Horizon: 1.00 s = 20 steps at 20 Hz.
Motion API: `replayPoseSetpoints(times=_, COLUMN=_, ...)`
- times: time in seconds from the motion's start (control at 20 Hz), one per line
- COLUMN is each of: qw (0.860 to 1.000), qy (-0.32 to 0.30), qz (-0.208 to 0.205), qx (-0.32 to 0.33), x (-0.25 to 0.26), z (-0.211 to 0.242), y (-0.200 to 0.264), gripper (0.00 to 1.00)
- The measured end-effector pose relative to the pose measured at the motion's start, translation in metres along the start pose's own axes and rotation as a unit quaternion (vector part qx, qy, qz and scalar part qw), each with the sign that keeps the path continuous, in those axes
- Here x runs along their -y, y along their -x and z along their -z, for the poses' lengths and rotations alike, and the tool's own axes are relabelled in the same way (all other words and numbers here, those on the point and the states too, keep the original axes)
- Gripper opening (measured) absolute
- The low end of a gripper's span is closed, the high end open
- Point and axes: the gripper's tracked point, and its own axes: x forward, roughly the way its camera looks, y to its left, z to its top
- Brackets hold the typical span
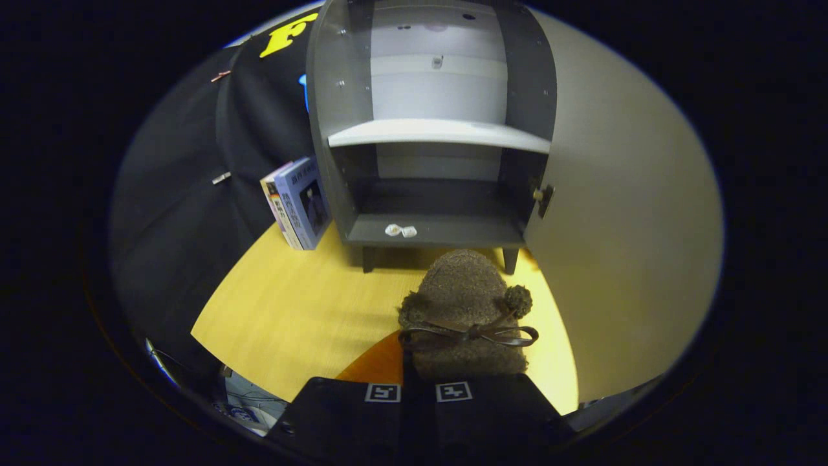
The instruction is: Open the shoe cabinet door, grab the shoes and put them into the shoe cabinet, then close the shoe cabinet door.
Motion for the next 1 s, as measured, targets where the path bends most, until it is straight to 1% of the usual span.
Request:
replayPoseSetpoints(times=0.2, qw=1.000, qy=0.016, qz=-0.002, qx=0.026, x=0.004, z=-0.045, y=0.012, gripper=0.05)
replayPoseSetpoints(times=0.4, qw=0.999, qy=-0.007, qz=0.009, qx=0.053, x=0.007, z=-0.099, y=0.011, gripper=0.05)
replayPoseSetpoints(times=0.7, qw=0.995, qy=-0.026, qz=0.026, qx=0.092, x=0.010, z=-0.177, y=-0.006, gripper=0.05)
replayPoseSetpoints(times=1.0, qw=0.992, qy=-0.012, qz=0.042, qx=0.114, x=0.017, z=-0.253, y=-0.043, gripper=0.05)
